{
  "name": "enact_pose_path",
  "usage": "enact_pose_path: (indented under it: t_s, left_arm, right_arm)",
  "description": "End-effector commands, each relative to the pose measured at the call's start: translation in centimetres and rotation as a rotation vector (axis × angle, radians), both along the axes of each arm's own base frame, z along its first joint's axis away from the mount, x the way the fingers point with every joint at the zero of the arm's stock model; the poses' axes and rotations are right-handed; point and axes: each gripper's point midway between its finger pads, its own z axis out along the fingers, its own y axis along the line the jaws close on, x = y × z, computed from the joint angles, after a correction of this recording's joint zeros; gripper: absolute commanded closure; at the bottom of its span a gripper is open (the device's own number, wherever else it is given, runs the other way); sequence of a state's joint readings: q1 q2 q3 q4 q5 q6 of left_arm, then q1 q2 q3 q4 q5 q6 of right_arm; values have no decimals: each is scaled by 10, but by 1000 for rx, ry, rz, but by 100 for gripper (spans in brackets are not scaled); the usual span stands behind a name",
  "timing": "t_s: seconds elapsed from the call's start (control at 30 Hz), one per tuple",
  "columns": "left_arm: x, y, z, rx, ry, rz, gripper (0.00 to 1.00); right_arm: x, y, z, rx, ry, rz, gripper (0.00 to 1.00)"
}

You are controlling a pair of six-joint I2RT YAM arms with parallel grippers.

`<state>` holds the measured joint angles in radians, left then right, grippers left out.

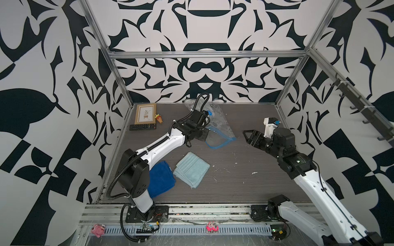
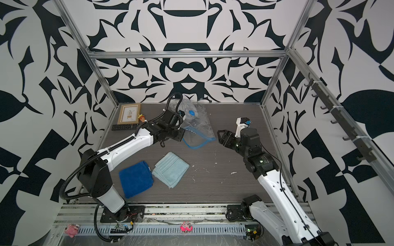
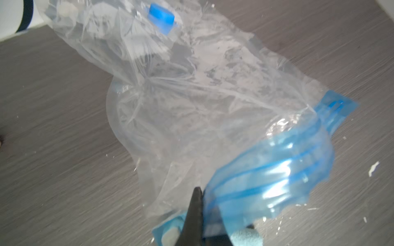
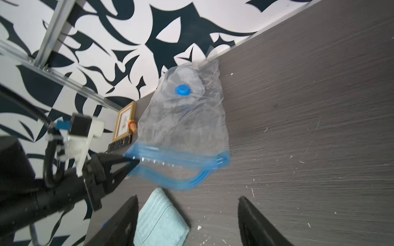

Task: Place the folded towel into the vacuum bag
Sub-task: Adjust the vacuum bag at the center of the board, then move the towel to the center of the board.

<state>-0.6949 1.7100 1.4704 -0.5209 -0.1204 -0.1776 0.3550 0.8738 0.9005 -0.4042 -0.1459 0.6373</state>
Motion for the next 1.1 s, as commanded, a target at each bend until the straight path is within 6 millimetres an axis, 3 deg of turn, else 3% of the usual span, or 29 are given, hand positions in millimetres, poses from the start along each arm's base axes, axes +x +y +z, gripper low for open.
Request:
enact_pose_path:
  t_s: [0.0, 0.2, 0.37, 0.57, 0.73, 0.87, 1.07]
  left_arm:
    - [10, -7, 4, -60, 69, 43, 100]
    - [19, -21, 15, -122, 113, 53, 100]
    - [26, -30, 24, -174, 127, 73, 100]
    - [37, -34, 37, -227, 135, 106, 100]
    - [43, -30, 56, -274, 97, 118, 100]
    - [44, -25, 60, -277, 85, 125, 100]
    - [44, -15, 59, -276, 70, 144, 100]
  right_arm:
    - [-15, 33, -10, -122, 10, 174, 25]
    - [-27, 83, -54, -207, 136, 292, 25]
    - [-42, 120, -104, -254, 266, 334, 25]
    - [-60, 158, -139, -369, 324, 406, 19]
    - [-64, 182, -167, -533, 338, 463, 18]
    - [-63, 197, -185, -662, 335, 506, 18]
    - [-57, 197, -212, -822, 355, 496, 17]
